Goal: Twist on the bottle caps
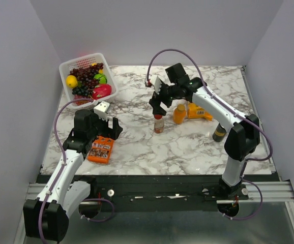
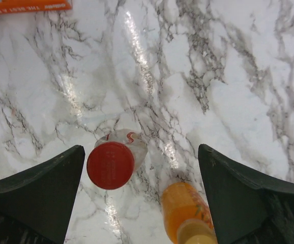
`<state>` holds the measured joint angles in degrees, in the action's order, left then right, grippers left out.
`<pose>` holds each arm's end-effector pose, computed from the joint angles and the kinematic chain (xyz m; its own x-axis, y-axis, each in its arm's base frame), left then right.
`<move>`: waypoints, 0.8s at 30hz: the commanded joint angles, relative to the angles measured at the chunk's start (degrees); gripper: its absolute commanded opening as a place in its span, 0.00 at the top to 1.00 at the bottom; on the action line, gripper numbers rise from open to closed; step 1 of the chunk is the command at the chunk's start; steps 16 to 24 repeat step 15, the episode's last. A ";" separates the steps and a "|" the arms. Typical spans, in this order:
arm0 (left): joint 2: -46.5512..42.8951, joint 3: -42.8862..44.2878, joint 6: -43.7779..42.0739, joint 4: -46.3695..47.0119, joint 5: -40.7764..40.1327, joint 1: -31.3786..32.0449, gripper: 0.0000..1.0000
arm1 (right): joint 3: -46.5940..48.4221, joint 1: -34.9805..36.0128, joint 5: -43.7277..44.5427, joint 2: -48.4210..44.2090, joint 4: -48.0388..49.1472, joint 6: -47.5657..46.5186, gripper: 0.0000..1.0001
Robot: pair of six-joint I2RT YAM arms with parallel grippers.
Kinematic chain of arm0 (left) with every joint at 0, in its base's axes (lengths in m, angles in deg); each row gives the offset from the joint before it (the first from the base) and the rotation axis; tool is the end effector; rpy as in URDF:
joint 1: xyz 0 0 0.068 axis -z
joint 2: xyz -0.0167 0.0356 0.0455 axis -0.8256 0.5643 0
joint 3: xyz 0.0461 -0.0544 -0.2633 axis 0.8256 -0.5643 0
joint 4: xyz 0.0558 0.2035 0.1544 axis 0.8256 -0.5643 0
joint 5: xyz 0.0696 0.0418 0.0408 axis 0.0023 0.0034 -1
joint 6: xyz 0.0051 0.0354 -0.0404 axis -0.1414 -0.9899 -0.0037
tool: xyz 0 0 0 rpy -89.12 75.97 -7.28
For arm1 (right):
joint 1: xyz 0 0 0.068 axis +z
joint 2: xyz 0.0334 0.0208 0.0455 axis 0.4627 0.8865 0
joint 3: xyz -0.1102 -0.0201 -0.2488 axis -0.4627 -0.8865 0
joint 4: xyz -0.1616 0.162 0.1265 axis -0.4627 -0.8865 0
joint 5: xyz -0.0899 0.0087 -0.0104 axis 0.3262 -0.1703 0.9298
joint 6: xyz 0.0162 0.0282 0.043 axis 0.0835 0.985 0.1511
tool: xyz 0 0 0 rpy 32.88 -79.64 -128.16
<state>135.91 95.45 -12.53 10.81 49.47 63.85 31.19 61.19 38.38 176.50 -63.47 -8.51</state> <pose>0.1912 -0.0417 0.2514 -0.4974 0.0491 -0.8661 0.4595 0.8618 -0.2150 0.3338 0.2418 0.3061 -0.1197 -0.6763 -0.7269 -0.9688 0.2395 -0.0632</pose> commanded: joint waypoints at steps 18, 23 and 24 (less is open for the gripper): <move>2.27 8.55 10.38 4.94 13.67 -6.80 0.01 | -3.82 -0.23 34.84 -27.57 5.26 16.44 0.00; 2.27 8.55 10.38 4.94 13.67 -6.80 0.01 | -3.82 -0.23 34.84 -27.57 5.26 16.44 0.00; 2.27 8.55 10.38 4.94 13.67 -6.80 0.01 | -3.82 -0.23 34.84 -27.57 5.26 16.44 0.00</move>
